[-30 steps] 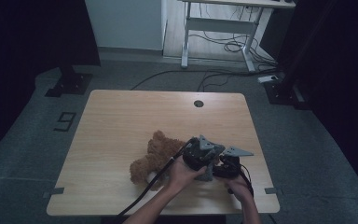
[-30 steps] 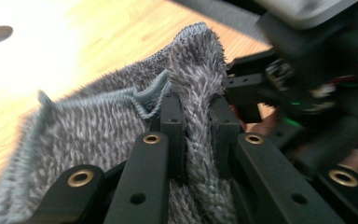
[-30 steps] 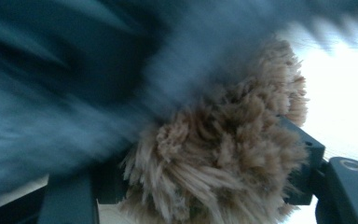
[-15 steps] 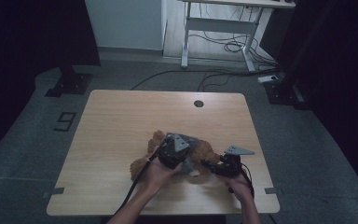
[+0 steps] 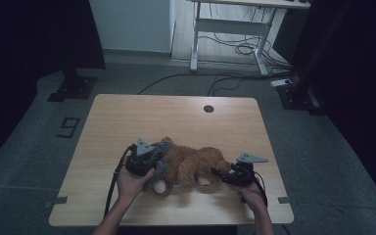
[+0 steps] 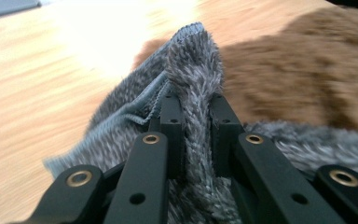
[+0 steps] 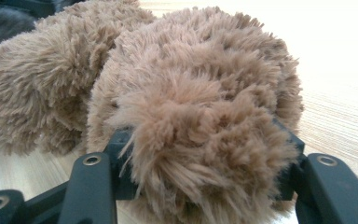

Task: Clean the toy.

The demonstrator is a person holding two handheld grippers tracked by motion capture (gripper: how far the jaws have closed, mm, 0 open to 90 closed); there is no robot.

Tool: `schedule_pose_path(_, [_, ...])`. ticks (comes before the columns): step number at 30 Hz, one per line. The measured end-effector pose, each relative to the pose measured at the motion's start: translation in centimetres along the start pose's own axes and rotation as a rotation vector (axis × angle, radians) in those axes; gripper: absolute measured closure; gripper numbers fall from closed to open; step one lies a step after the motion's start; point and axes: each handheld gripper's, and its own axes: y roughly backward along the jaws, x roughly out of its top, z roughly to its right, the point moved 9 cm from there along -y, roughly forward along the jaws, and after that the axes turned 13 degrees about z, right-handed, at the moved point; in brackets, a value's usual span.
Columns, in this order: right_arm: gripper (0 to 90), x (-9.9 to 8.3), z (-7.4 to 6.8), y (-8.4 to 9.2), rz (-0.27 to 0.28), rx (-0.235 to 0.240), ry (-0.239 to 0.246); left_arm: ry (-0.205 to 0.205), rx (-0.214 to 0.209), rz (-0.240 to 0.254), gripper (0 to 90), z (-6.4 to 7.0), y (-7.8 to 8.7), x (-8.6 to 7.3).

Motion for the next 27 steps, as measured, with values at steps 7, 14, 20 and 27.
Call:
schedule_pose_path(7, [41.2,-0.1,-0.2,0.2,-0.012,0.027,0.004,0.107,-0.059,-0.051,78.5,-1.1,-0.2,-1.9])
schedule_pose_path(14, [47.3,-0.4,-0.7,0.0,-0.026,0.041,0.001,0.242,-0.189,-0.082,79.1,0.0,-1.1,-2.7])
schedule_pose_path(20, [54.2,0.0,-1.4,-0.6,0.028,0.049,0.004,0.317,-0.255,0.001,80.3,0.9,-1.6,-1.8])
schedule_pose_path(27, [56.7,2.1,-3.3,-1.6,0.117,0.048,0.061,0.315,-0.257,0.035,80.6,0.6,-2.3,-0.4])
